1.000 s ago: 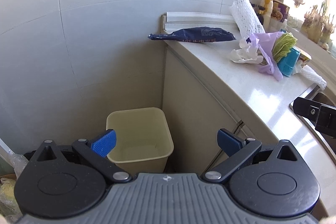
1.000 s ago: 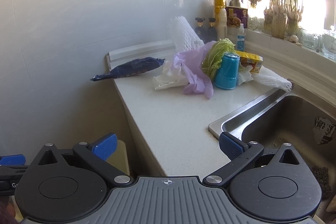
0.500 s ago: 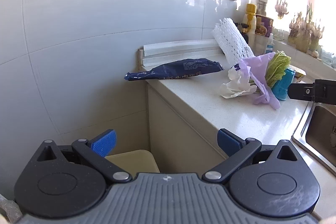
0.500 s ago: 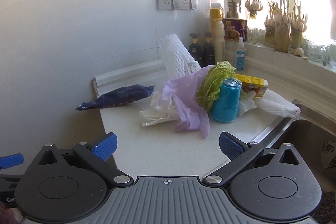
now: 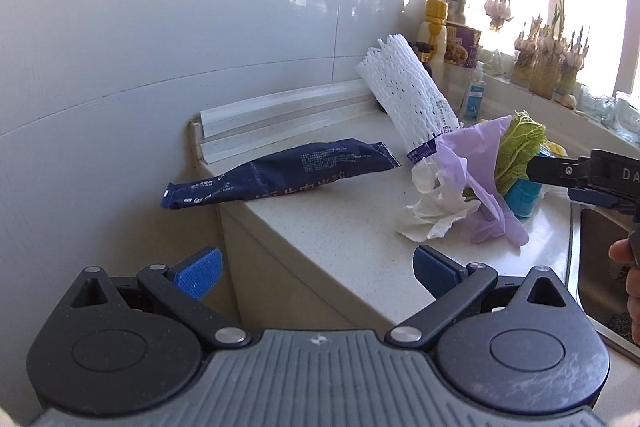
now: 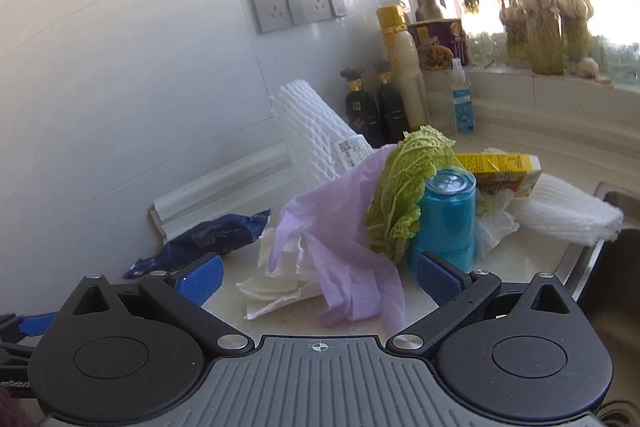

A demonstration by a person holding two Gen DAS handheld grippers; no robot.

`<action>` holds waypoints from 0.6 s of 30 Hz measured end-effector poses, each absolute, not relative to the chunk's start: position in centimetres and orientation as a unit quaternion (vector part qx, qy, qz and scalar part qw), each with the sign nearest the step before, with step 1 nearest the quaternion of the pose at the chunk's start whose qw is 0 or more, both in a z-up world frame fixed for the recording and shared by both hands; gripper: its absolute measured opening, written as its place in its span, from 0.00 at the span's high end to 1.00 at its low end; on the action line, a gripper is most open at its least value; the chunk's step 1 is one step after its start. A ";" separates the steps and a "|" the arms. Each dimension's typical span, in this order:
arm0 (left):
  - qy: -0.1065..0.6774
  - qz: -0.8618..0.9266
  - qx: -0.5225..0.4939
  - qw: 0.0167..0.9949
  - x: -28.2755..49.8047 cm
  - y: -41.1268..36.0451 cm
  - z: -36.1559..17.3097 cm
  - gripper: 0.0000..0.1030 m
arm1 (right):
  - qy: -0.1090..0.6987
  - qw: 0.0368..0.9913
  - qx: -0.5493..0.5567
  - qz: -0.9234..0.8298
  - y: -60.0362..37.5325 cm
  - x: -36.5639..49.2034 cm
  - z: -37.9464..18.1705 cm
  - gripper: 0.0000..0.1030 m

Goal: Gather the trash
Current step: 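Reach the left tool to the blue wrapper while the right tool reaches the lilac glove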

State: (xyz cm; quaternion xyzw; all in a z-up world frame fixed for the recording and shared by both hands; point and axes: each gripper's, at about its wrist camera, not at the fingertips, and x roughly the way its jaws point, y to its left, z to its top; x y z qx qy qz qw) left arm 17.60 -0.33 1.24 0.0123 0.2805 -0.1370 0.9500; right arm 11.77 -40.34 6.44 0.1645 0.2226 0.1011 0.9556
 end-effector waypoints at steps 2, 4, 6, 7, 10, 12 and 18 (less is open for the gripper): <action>0.246 -0.142 0.034 0.958 18.6 -0.5 0.9 0.03 | 0.223 0.947 0.196 0.121 -40.9 12.6 5.8 0.02; 0.228 -0.145 0.066 0.961 20.1 -0.7 0.3 0.09 | 0.228 0.941 0.217 0.124 -41.1 13.4 5.0 0.06; 0.217 -0.158 0.091 0.959 21.4 -1.1 -0.2 0.13 | 0.230 0.936 0.236 0.127 -41.3 13.8 4.2 0.10; 0.211 -0.165 0.102 0.958 21.9 -1.3 -0.5 0.15 | 0.235 0.932 0.245 0.128 -41.5 14.1 3.9 0.13; 0.196 -0.192 0.133 0.953 23.5 -2.0 -1.3 0.17 | 0.241 0.925 0.261 0.133 -41.6 14.5 3.1 0.19; 0.187 -0.205 0.152 0.949 24.4 -2.4 -1.7 0.17 | 0.244 0.922 0.270 0.130 -41.7 14.8 2.7 0.23; 0.183 -0.228 0.206 0.934 27.5 -3.5 -2.8 0.18 | 0.256 0.912 0.297 0.122 -42.0 15.7 1.7 0.36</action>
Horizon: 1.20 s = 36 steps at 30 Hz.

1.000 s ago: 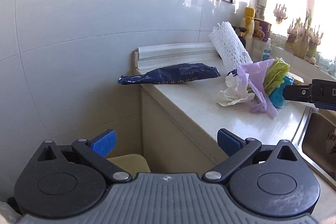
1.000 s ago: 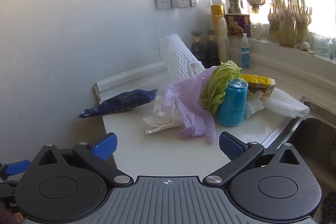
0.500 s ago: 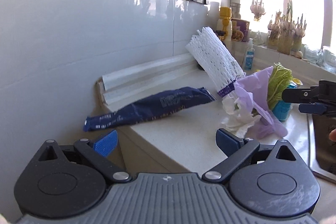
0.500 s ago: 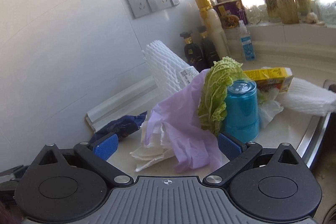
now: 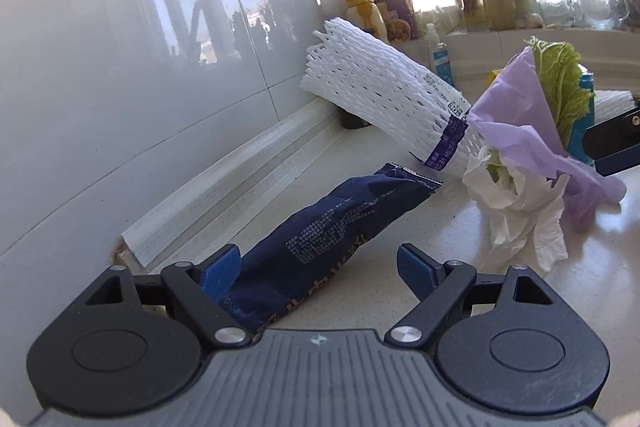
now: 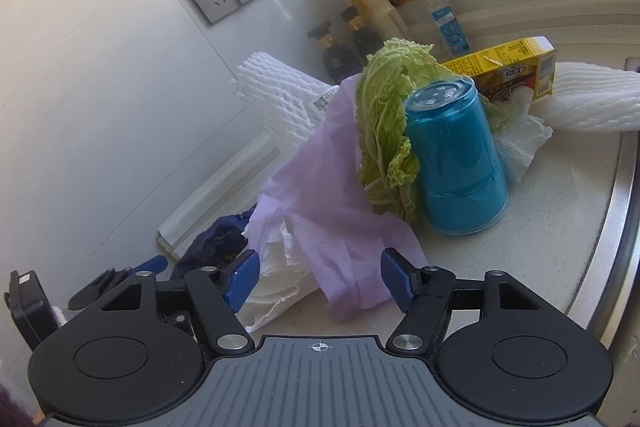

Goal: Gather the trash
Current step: 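Reach the left tool to the blue wrapper while the right tool reaches the lilac glove, then close the left tool on the blue wrapper while the right tool grips the lilac glove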

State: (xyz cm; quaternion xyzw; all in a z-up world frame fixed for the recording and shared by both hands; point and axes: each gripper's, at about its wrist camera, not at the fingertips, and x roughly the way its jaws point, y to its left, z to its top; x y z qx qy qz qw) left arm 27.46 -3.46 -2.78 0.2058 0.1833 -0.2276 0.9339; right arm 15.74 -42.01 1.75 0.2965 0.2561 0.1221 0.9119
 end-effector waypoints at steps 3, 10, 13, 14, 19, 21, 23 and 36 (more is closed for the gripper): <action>0.196 -0.228 0.214 0.929 28.6 -3.7 -3.1 0.21 | 0.265 0.910 0.297 0.117 -42.0 16.1 1.4 0.41; 0.207 -0.210 0.213 0.931 30.2 -4.1 -3.2 0.26 | 0.285 0.907 0.292 0.103 -41.7 16.8 0.5 0.58; 0.213 -0.193 0.222 0.932 30.8 -4.5 -3.3 0.32 | 0.290 0.907 0.290 0.099 -41.7 17.0 0.3 0.68; 0.214 -0.190 0.224 0.932 30.9 -4.6 -3.4 0.32 | 0.292 0.906 0.291 0.097 -41.8 17.0 0.2 0.71; 0.226 -0.187 0.217 0.931 30.9 -4.7 -3.5 0.62 | 0.294 0.899 0.310 0.094 -42.6 17.2 -0.3 0.88; 0.229 -0.178 0.223 0.931 30.8 -5.0 -3.5 0.78 | 0.292 0.896 0.320 0.095 -42.9 17.2 -0.3 0.91; 0.233 -0.178 0.227 0.929 30.5 -5.3 -3.5 0.92 | 0.287 0.895 0.328 0.097 -43.1 17.1 -0.2 0.94; 0.210 -0.148 0.174 0.951 29.1 -5.3 -0.7 1.00 | 0.187 0.912 0.340 0.129 -43.6 15.1 2.6 0.98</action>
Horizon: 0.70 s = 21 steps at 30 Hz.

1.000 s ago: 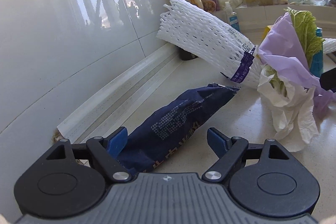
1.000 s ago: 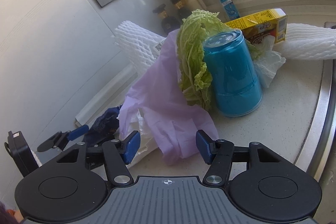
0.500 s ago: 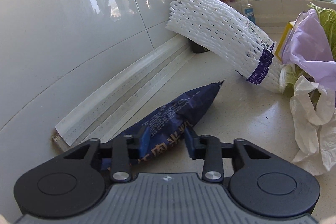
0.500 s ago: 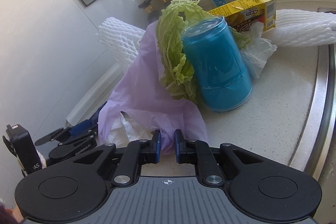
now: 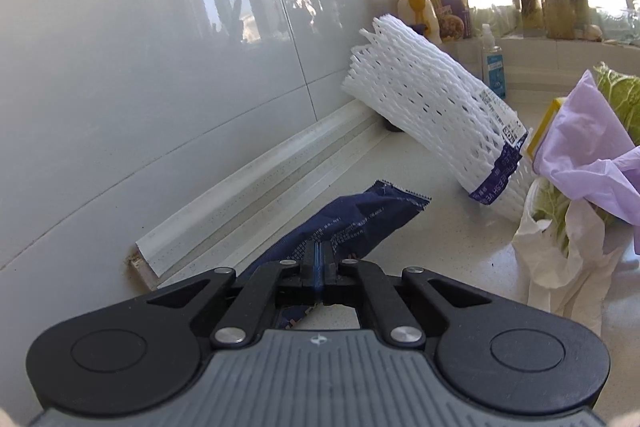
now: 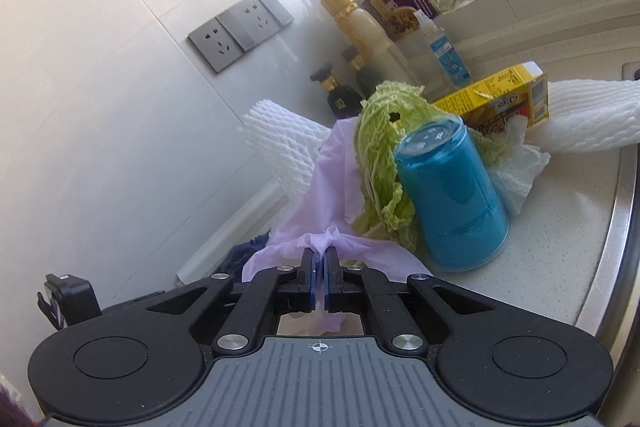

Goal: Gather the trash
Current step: 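Close the left tool on the blue wrapper while the right tool grips the lilac glove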

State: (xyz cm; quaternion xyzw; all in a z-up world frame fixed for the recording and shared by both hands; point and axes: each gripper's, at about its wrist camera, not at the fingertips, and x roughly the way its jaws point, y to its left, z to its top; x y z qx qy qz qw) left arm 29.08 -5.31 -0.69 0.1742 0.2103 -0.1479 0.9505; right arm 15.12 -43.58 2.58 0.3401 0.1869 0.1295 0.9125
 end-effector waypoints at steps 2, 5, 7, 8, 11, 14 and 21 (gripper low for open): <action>0.204 -0.146 0.171 0.953 28.6 -5.3 0.0 1.00 | 0.172 0.912 0.349 0.131 -44.1 14.7 2.9 0.98; 0.218 -0.167 0.177 0.945 28.4 -5.3 0.8 0.94 | 0.153 0.911 0.361 0.130 -44.7 14.2 3.2 0.98; 0.223 -0.186 0.187 0.939 28.7 -5.1 0.9 0.79 | 0.150 0.909 0.368 0.127 -45.1 14.1 3.1 0.98; 0.224 -0.189 0.196 0.936 29.0 -5.1 0.8 0.60 | 0.150 0.907 0.372 0.125 -45.2 14.1 3.0 0.98; 0.232 -0.200 0.203 0.930 30.3 -4.8 0.3 0.42 | 0.154 0.903 0.382 0.124 -45.4 14.2 2.7 0.98; 0.260 -0.215 0.208 0.918 31.8 -4.9 -0.3 0.37 | 0.159 0.900 0.386 0.123 -45.5 14.5 2.6 0.98; 0.305 -0.207 0.237 0.899 34.9 -6.5 -1.8 0.37 | 0.156 0.902 0.383 0.123 -45.4 14.5 2.7 0.98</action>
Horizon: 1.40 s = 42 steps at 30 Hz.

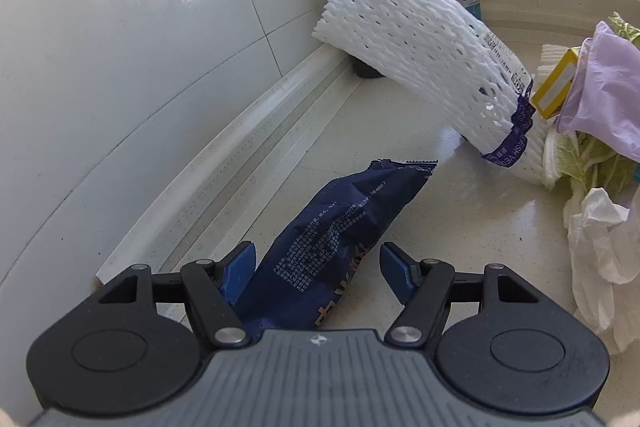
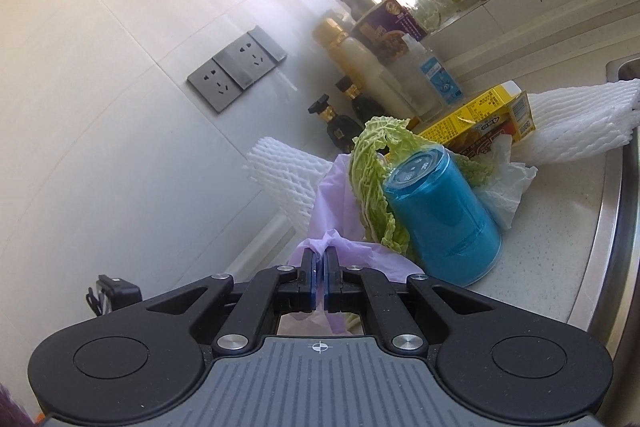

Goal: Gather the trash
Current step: 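Close the left tool on the blue wrapper while the right tool grips the lilac glove, then carry both items over the wastebasket and open both tools to drop them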

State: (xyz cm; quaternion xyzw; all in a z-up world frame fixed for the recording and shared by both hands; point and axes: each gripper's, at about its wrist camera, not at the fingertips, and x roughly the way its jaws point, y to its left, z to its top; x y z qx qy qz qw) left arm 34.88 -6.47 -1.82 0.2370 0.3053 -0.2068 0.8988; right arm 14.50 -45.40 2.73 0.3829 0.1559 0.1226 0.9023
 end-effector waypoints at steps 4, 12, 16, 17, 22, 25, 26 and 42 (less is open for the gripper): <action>0.315 -0.183 0.220 0.905 35.0 -6.9 -2.2 0.62 | 0.146 0.904 0.383 0.124 -45.3 14.1 2.9 0.98; 0.286 -0.153 0.182 0.928 31.8 -6.9 -2.0 0.83 | 0.107 0.909 0.377 0.139 -45.3 13.0 3.9 0.98; 0.264 -0.158 0.153 0.939 29.4 -6.1 -0.3 0.83 | 0.087 0.913 0.370 0.147 -45.1 12.2 5.2 0.98; 0.261 -0.159 0.141 0.942 28.9 -5.9 0.3 0.83 | 0.080 0.915 0.366 0.148 -45.1 12.0 5.6 0.98; 0.246 -0.149 0.070 0.955 26.5 -4.3 2.4 0.83 | 0.041 0.919 0.356 0.162 -45.3 10.4 7.8 0.98; 0.246 -0.143 0.033 0.958 24.9 -3.1 3.0 0.83 | 0.034 0.920 0.351 0.169 -45.4 9.8 9.0 0.98; 0.248 -0.142 0.023 0.958 24.3 -2.6 3.2 0.83 | 0.034 0.919 0.352 0.172 -45.4 9.7 9.4 0.98; 0.269 -0.120 -0.069 0.953 17.6 3.9 4.1 0.83 | 0.029 0.908 0.329 0.258 -42.7 8.9 15.8 0.98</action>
